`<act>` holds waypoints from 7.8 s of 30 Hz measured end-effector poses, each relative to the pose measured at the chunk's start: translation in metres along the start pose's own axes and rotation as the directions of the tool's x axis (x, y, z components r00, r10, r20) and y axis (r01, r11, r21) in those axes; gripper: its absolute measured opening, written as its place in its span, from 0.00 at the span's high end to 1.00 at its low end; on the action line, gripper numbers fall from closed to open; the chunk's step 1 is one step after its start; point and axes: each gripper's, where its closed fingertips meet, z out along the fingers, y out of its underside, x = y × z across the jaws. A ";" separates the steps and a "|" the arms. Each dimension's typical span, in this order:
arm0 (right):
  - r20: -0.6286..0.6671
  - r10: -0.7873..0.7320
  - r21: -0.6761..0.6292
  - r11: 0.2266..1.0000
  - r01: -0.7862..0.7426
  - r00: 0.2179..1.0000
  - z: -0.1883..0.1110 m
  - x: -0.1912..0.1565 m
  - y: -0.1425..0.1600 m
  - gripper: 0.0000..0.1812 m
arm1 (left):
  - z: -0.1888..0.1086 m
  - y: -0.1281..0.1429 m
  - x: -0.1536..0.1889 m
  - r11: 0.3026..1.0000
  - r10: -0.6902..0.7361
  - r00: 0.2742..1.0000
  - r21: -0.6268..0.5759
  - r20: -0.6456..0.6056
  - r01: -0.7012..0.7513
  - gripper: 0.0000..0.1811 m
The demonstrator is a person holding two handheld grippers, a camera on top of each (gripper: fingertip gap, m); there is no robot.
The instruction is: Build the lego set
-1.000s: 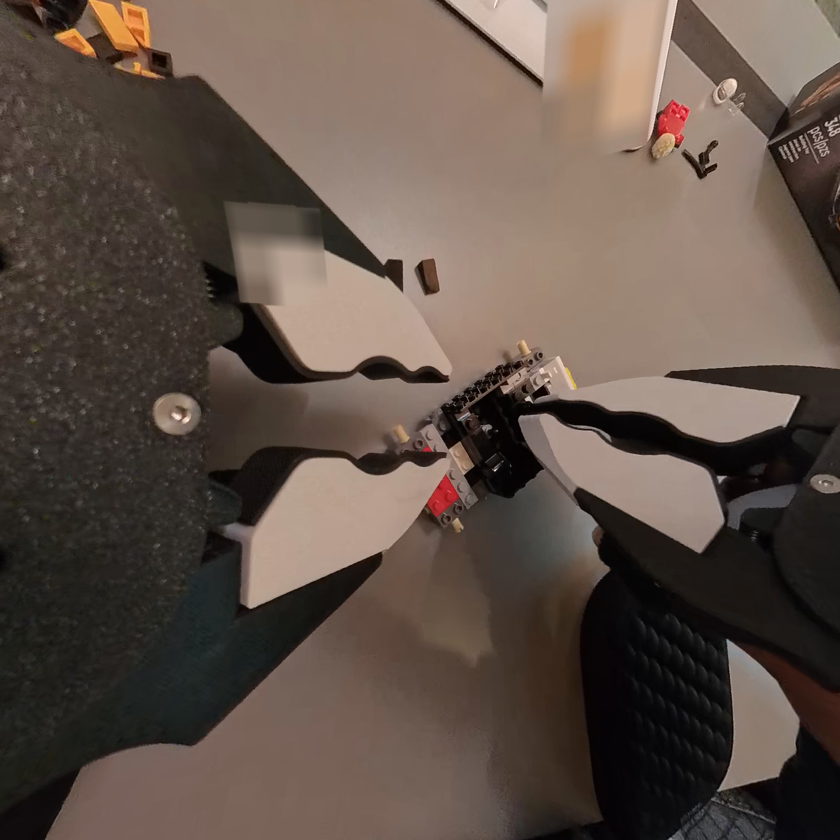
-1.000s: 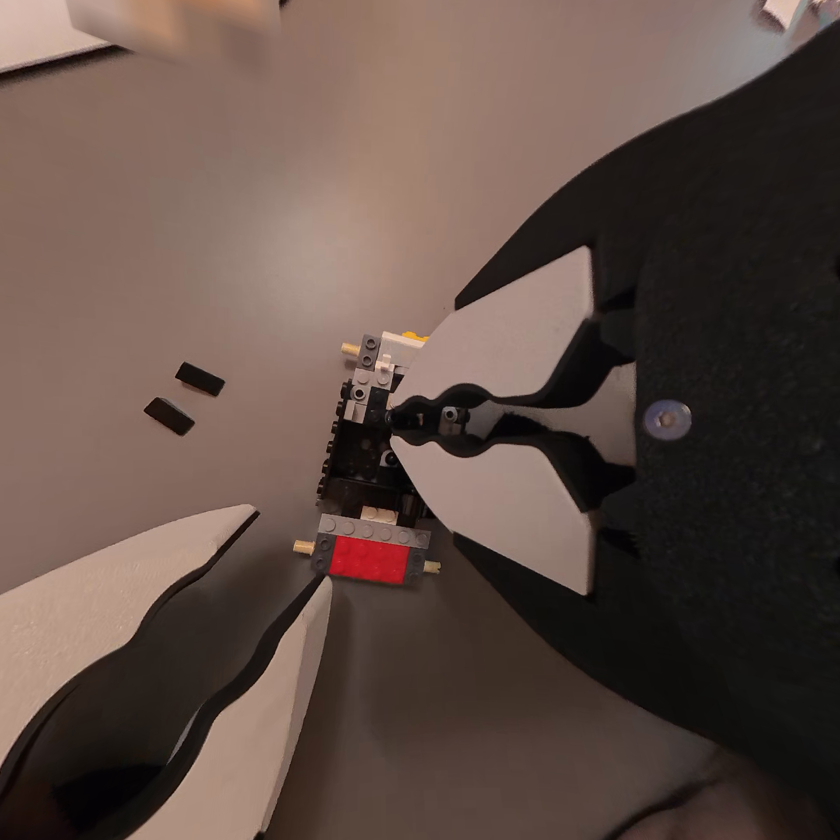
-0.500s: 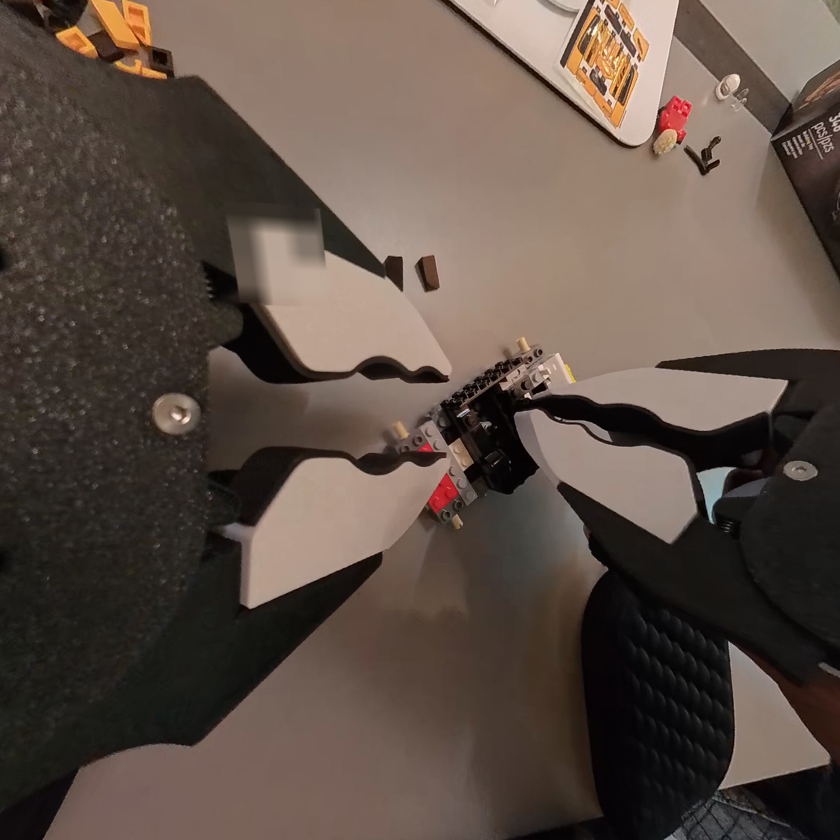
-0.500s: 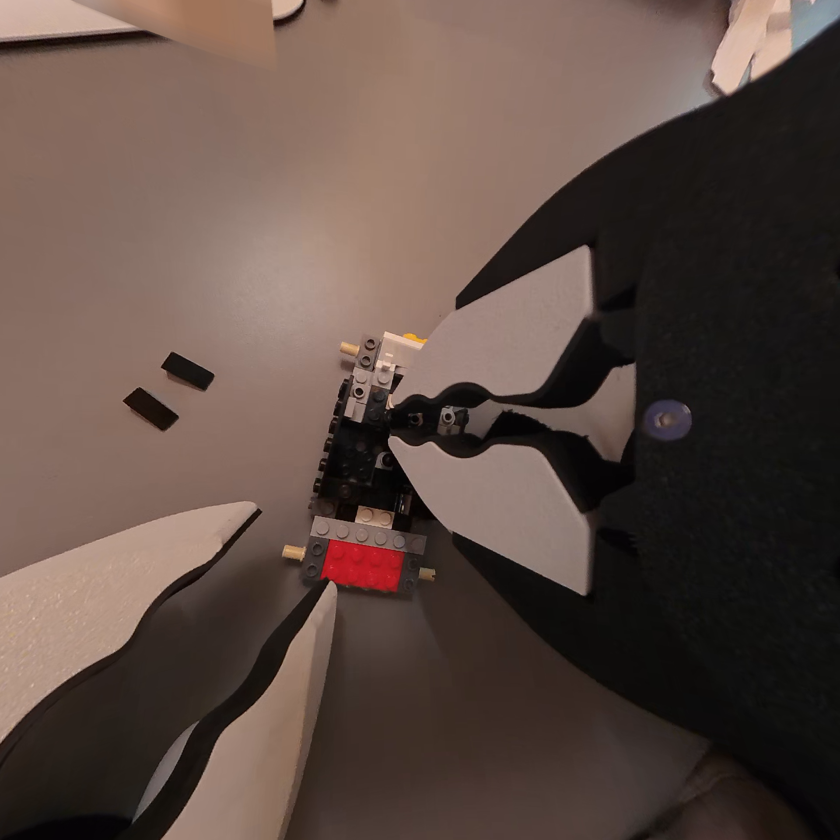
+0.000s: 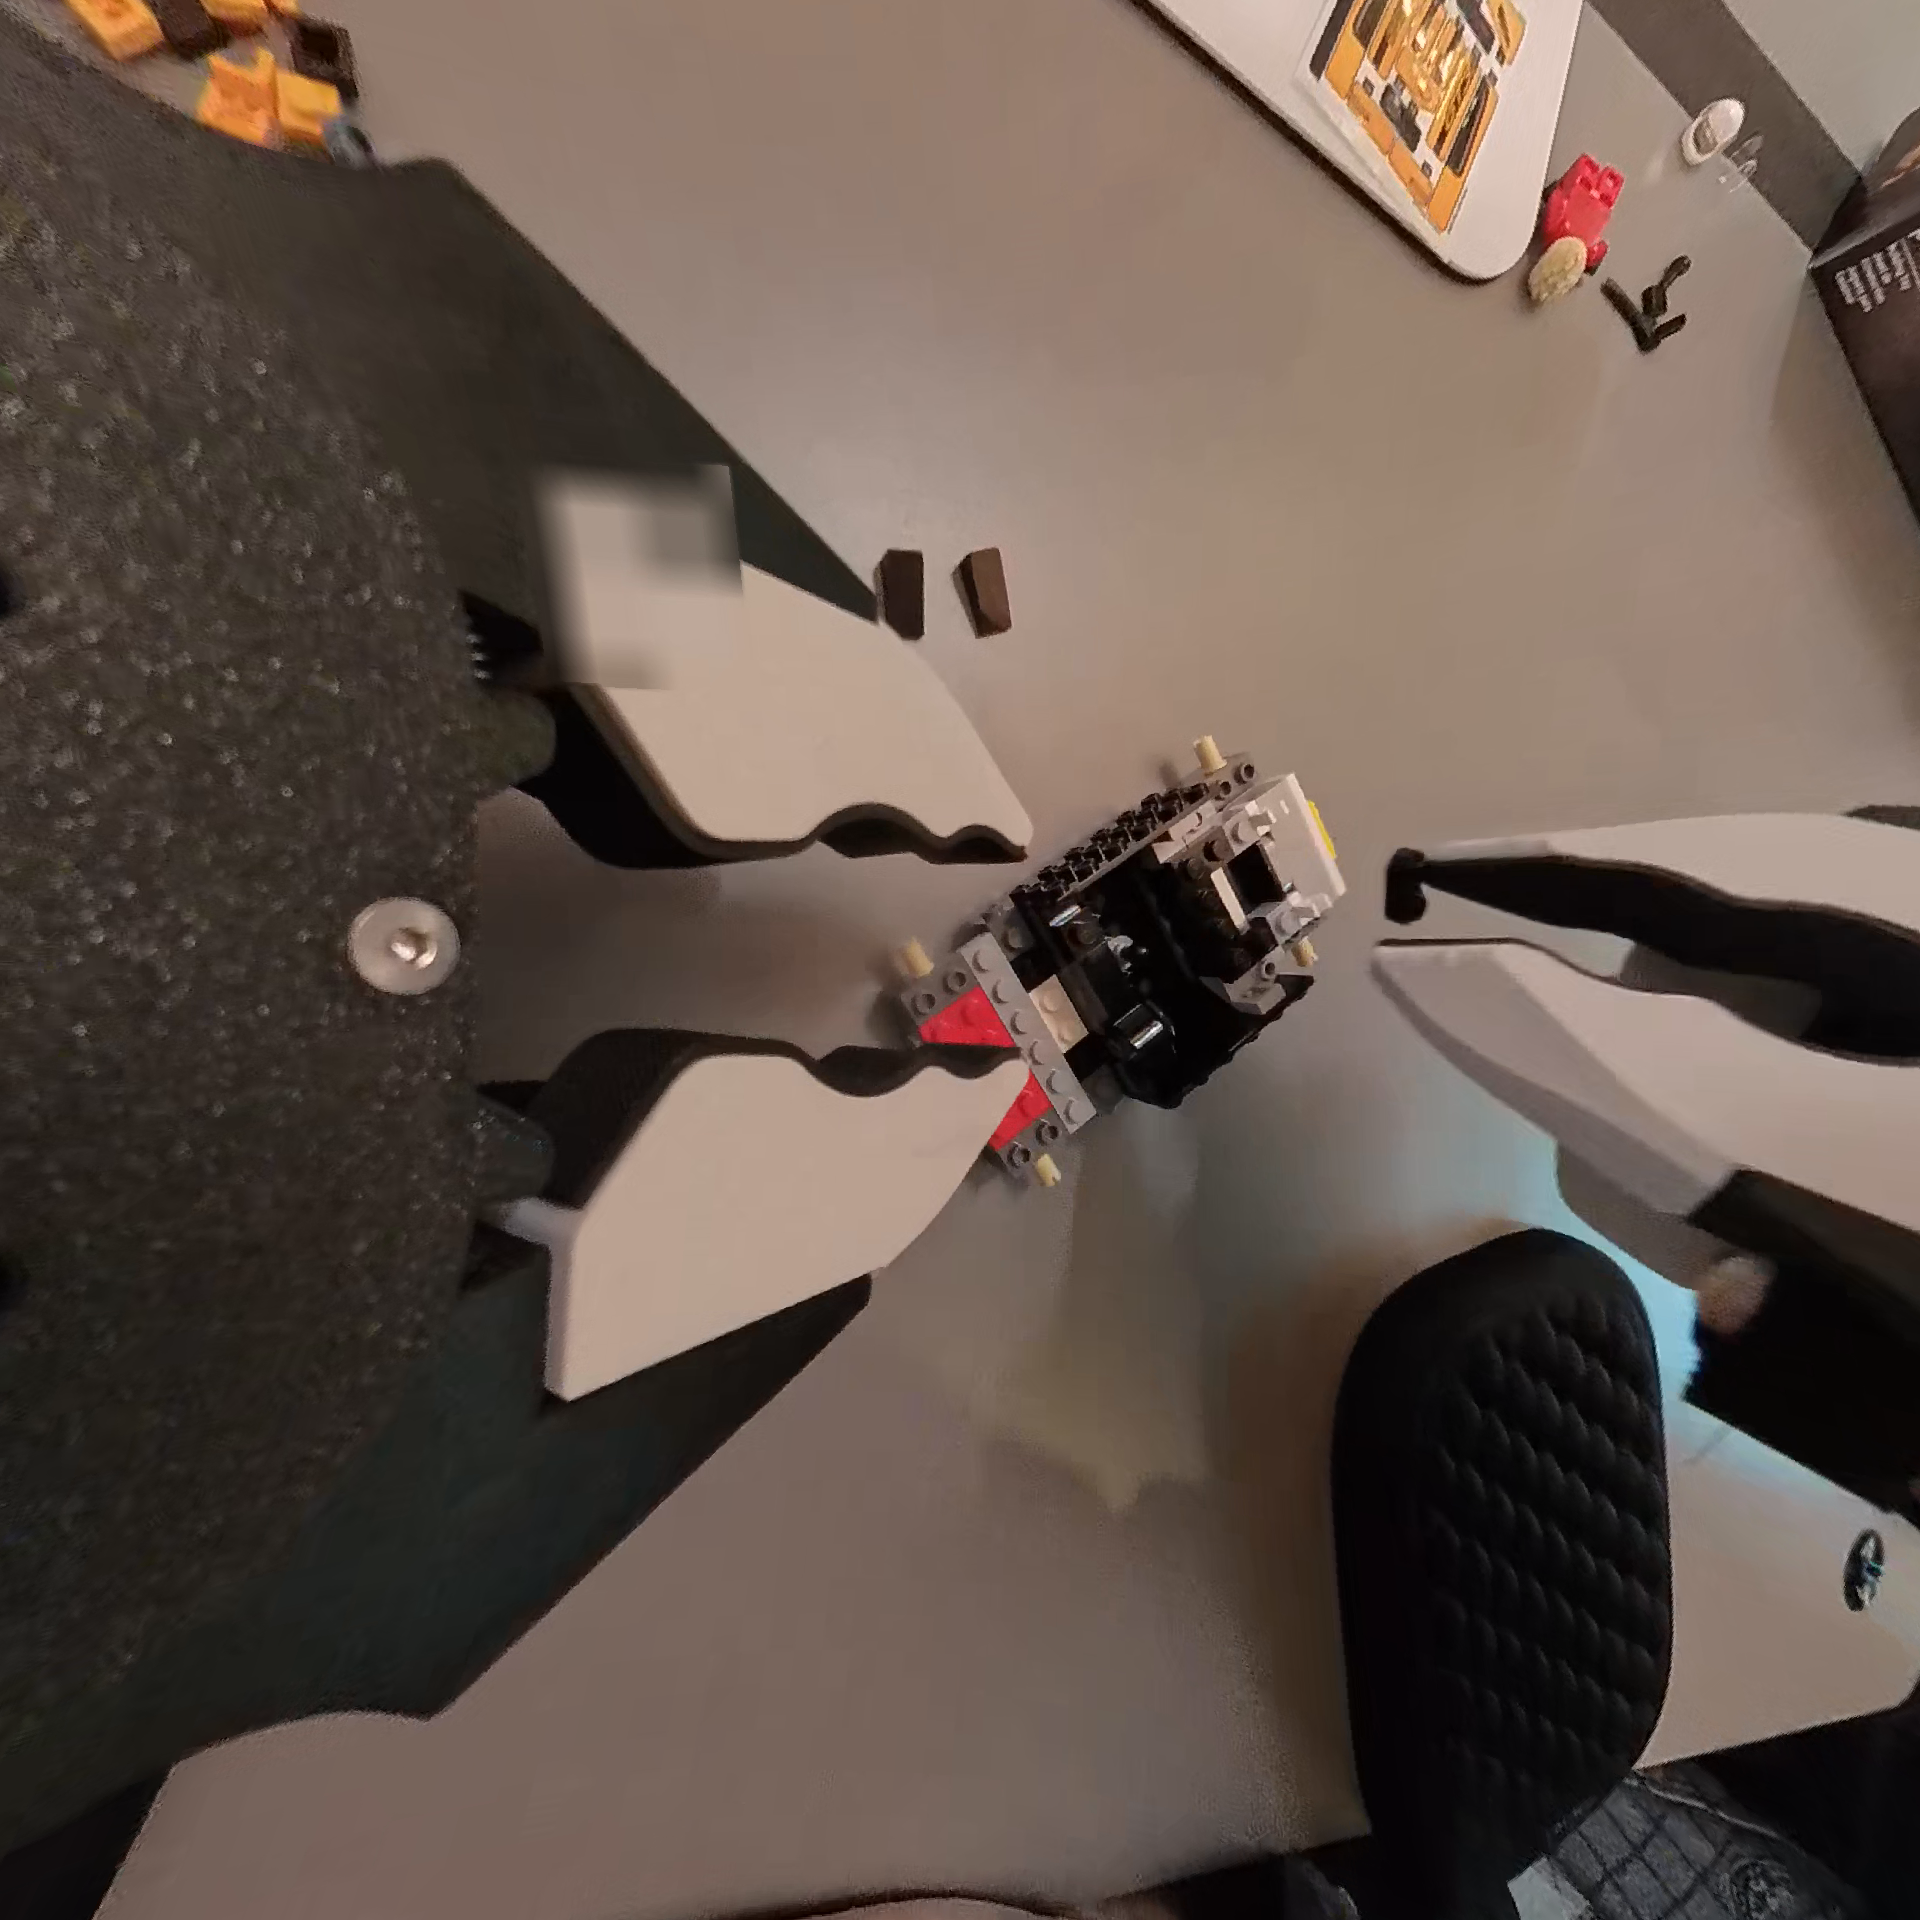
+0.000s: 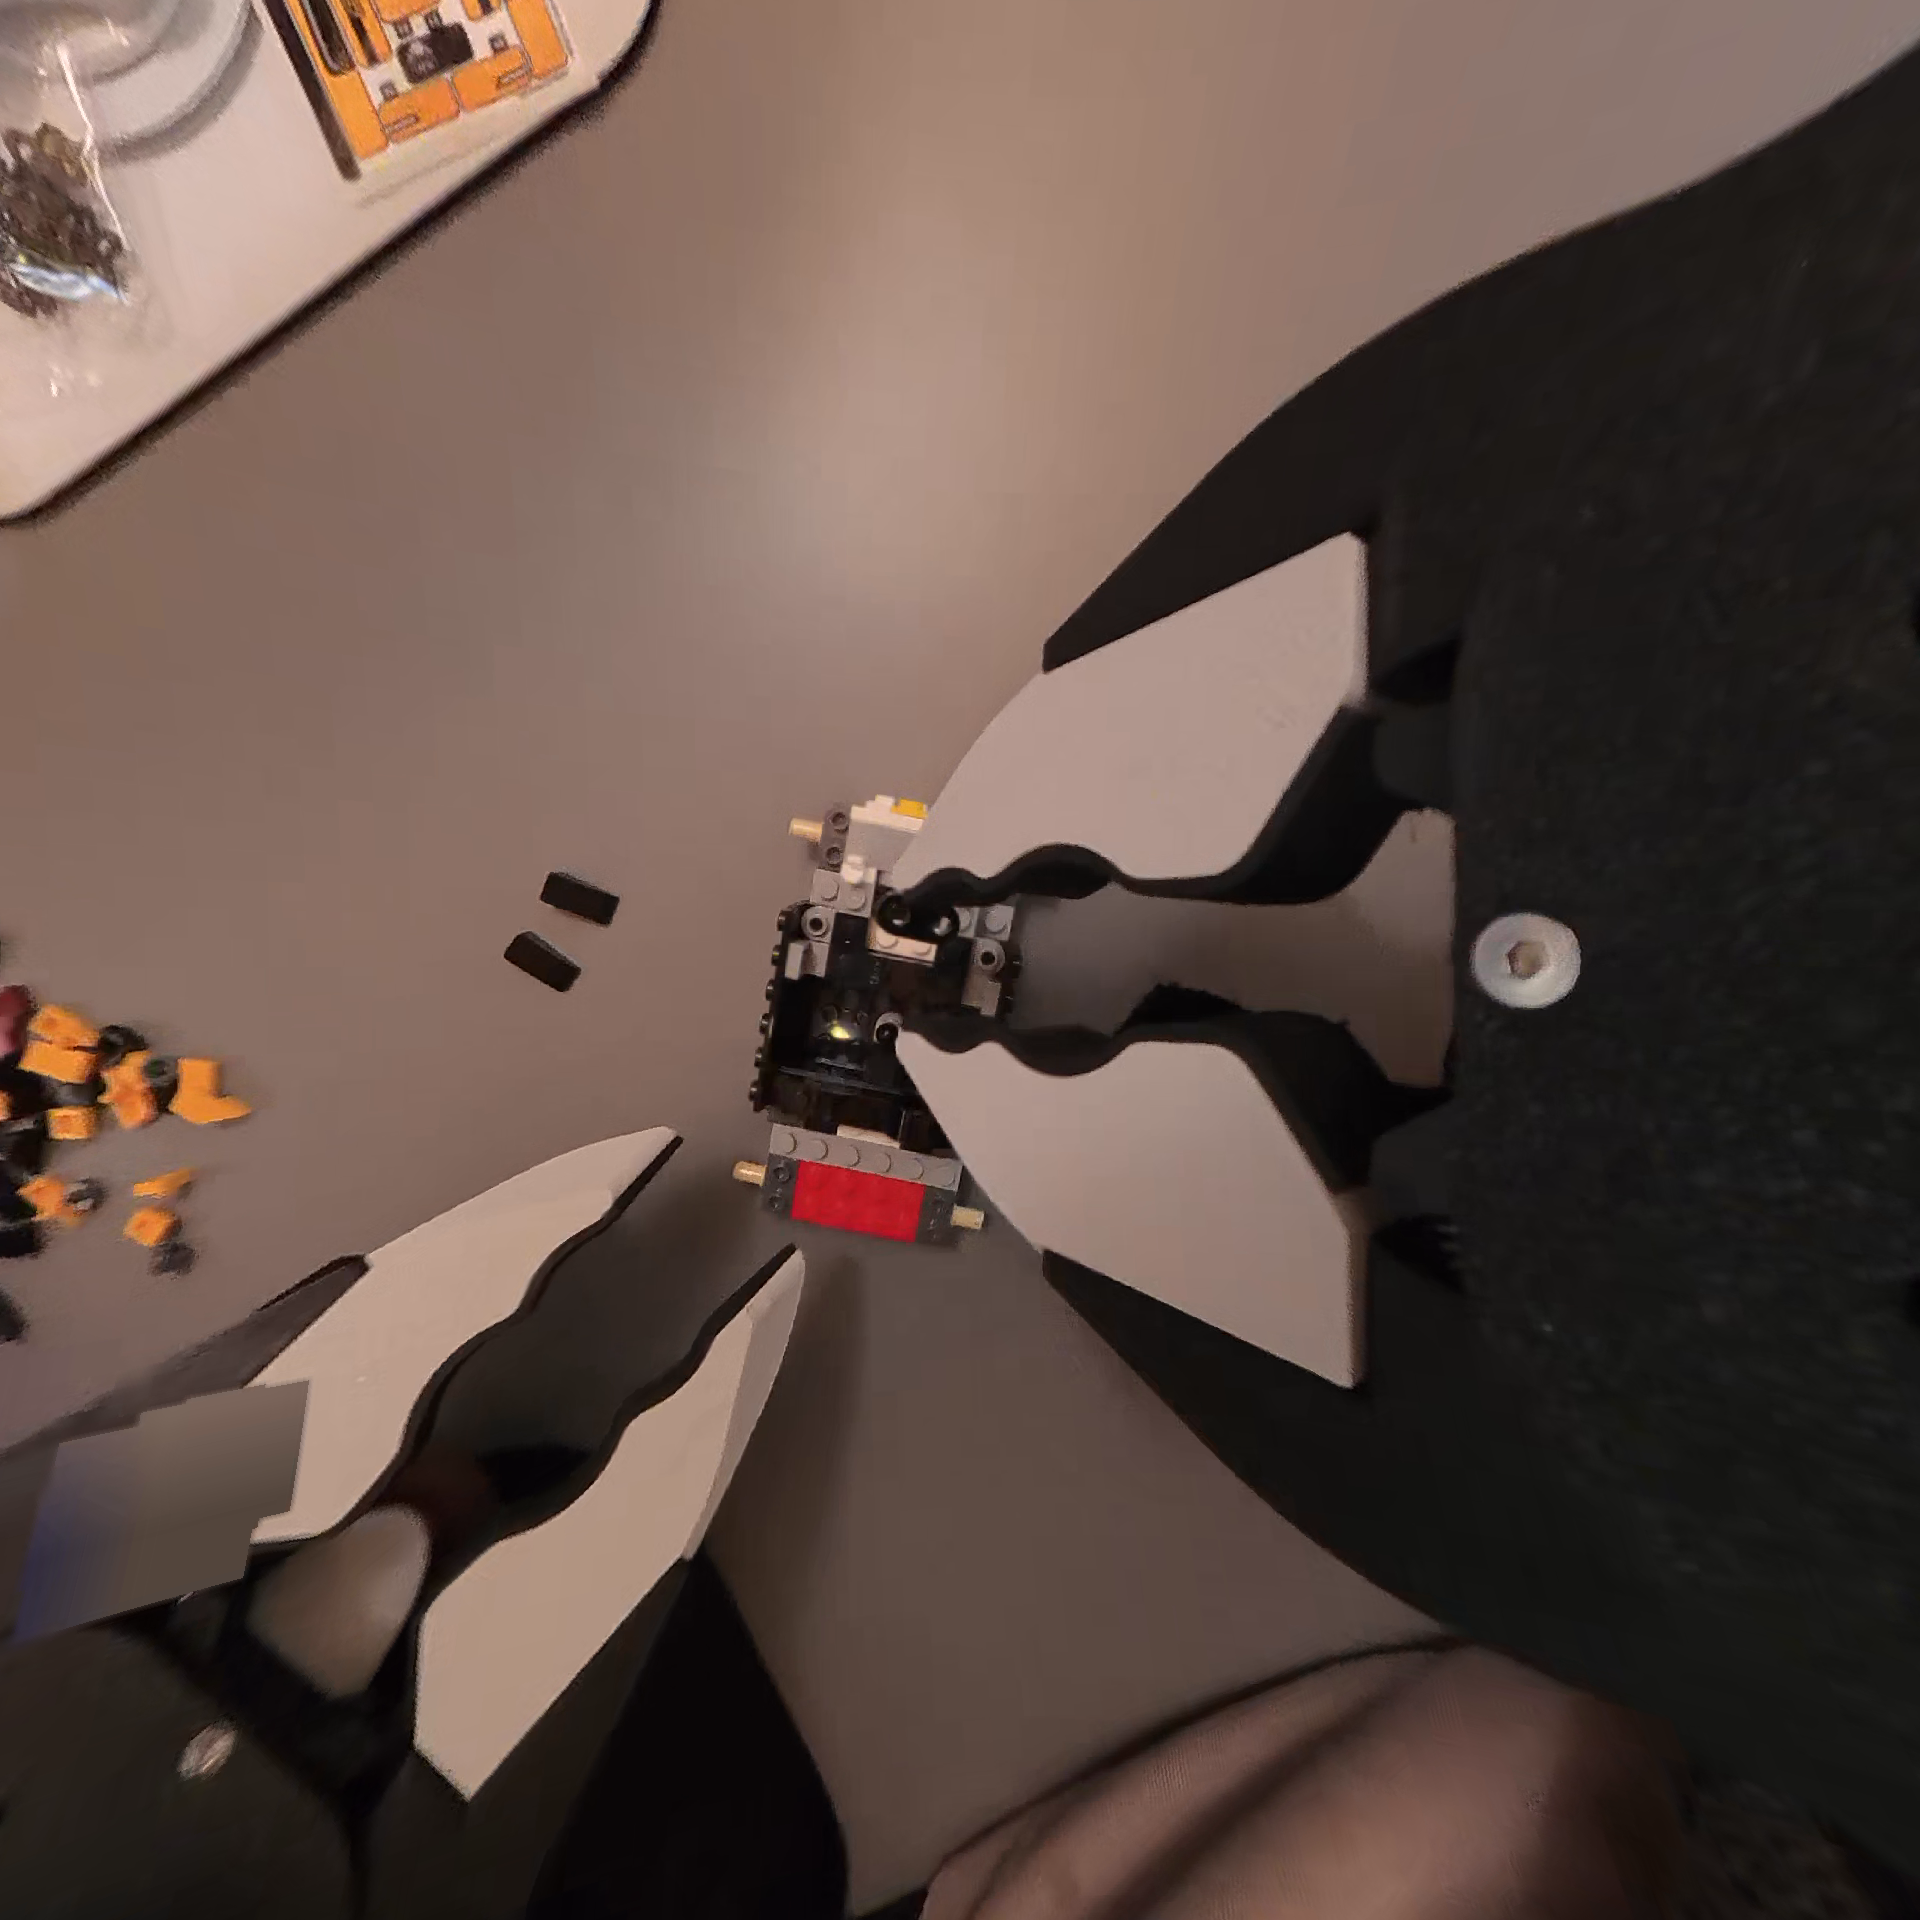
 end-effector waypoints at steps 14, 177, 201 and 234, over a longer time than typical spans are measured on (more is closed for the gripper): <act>-0.041 -0.083 -0.102 0.992 0.078 0.996 0.030 -0.004 0.011 0.97 | 0.004 0.005 -0.002 1.000 -0.009 1.000 -0.014 -0.003 0.009 0.83; 0.471 0.044 0.247 0.952 -0.180 0.881 -0.062 0.007 0.060 0.67 | 0.017 -0.062 0.037 0.848 -0.422 0.811 0.139 -0.404 0.511 0.92; 0.215 -0.374 0.066 0.927 0.368 0.902 0.005 -0.014 0.045 0.59 | 0.025 0.014 0.026 0.745 0.658 0.749 -0.212 0.081 -0.632 0.84; -0.461 -0.645 0.214 0.585 0.782 0.609 -0.031 0.002 -0.003 0.68 | -0.005 -0.073 0.017 0.401 -0.685 0.296 -0.005 -0.666 0.916 0.90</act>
